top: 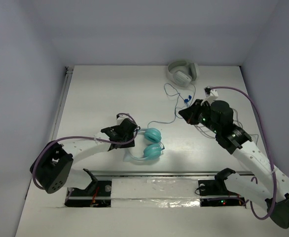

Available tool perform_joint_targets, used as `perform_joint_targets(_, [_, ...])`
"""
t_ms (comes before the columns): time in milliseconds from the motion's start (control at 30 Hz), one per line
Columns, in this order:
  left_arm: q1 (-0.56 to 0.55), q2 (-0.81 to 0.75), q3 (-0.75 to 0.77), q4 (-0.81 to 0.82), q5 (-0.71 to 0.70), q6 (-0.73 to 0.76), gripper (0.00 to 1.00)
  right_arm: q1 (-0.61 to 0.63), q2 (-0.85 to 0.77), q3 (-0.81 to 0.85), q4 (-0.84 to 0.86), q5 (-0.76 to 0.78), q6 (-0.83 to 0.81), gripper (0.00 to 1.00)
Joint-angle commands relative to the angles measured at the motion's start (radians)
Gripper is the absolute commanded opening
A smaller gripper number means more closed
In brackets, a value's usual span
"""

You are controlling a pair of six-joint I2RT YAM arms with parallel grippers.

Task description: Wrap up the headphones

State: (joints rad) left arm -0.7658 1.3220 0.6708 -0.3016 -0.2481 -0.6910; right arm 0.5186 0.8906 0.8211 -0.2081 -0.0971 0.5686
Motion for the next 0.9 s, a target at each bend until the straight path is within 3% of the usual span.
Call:
perform_joint_targets(0, [-0.001, 0.011, -0.029, 0.055, 0.029, -0.021, 0.4, 0.008, -0.007, -0.002, 0.053, 0.002, -0.012, 0.0])
perform_joint_targets(433, [-0.001, 0.086, -0.048, 0.075, -0.023, 0.01, 0.29, 0.008, -0.004, -0.008, 0.055, 0.014, -0.004, 0.0])
perform_joint_targets(533, [-0.001, 0.109, -0.04, 0.073, -0.03, 0.016, 0.2, 0.008, -0.004, -0.007, 0.055, 0.017, -0.003, 0.0])
perform_joint_targets(567, [-0.001, 0.111, -0.039, 0.071, -0.033, 0.015, 0.1, 0.008, -0.004, -0.007, 0.053, 0.019, -0.004, 0.0])
perform_joint_targets(633, [-0.001, 0.111, -0.036, 0.067, -0.037, 0.013, 0.0, 0.008, -0.005, -0.007, 0.053, 0.023, -0.004, 0.0])
perform_joint_targets(767, [-0.001, 0.069, 0.015, 0.001, -0.086, 0.033, 0.0, 0.008, -0.005, -0.007, 0.059, 0.037, -0.007, 0.0])
perform_joint_targets(867, [-0.001, -0.001, 0.163, -0.123, -0.106, 0.123, 0.0, 0.008, 0.005, -0.002, 0.091, -0.013, -0.047, 0.02])
